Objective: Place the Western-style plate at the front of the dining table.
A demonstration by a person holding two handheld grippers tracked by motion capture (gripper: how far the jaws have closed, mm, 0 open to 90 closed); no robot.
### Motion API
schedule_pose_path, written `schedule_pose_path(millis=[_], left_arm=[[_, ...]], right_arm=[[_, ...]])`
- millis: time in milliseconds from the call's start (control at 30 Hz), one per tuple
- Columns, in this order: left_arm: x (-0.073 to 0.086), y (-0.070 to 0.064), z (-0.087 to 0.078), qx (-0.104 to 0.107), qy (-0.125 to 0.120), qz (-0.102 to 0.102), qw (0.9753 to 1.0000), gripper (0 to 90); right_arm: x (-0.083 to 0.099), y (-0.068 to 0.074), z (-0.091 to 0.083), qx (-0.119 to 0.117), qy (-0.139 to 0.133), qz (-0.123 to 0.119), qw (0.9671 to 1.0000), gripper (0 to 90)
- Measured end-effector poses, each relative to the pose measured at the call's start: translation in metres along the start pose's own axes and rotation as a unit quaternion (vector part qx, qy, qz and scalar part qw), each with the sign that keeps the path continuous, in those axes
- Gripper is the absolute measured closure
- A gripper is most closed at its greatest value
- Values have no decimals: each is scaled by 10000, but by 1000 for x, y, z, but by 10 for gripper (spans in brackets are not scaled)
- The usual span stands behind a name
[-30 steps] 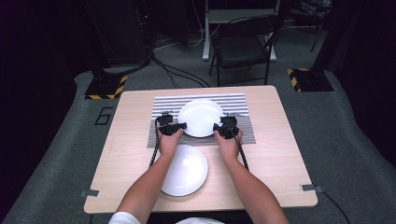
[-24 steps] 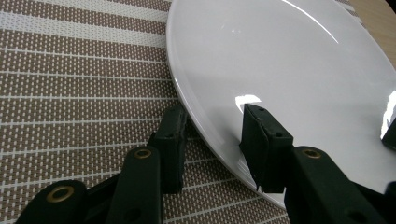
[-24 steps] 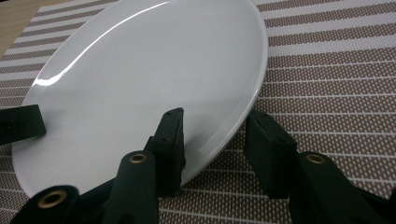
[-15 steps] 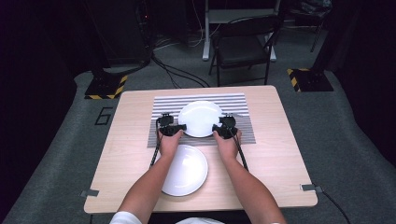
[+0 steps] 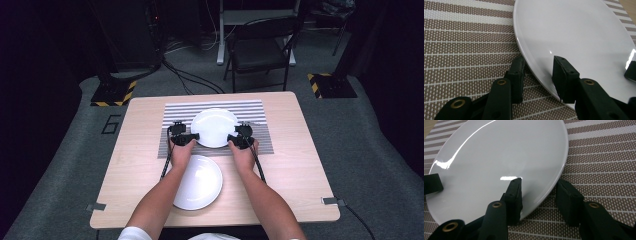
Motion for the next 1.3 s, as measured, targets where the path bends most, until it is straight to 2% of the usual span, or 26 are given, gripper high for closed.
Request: schedule_pose_path(millis=[100,200,533,667,767,900,1033,1300], left_arm=[[0,1,0,0,15,0,10000,617],[0,1,0,29,-12,-103,9999,617],[0,0,0,7,5,-45,10000,613],[0,0,0,2,-3,-42,10000,612],[0,0,0,-9,8,-32,10000,594],[-3,3,-4,-60,-1,11,10000,580],[-5,4,-9,-68,-64,-35,10000,561],[-13,4,-24,-82,-267,225,9994,551]], right_arm=[[0,-1,0,-24,0,-11,10000,563],[0,-1,0,-74,25,53,10000,562],[-1,-1,-1,-49,63,136,9999,561],[-2,-1,-2,96,6,-67,9999,571],[-2,-2,-2,65,23,13,10000,569],[-2,-2,-4,113,13,-101,9999,565],[-5,-5,-9,143,-35,-46,9999,556],[-9,-8,-19,181,-149,-238,9994,547]])
Point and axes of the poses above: each handheld gripper's, and its own axes: z roughly forward along the jaws, x roughly out of its underside, y roughly to its left, the point moved 2 cm from there along z, roughly forward along the jaws, and after that the axes turned 2 degrees about -z, right-handed, at the moved point
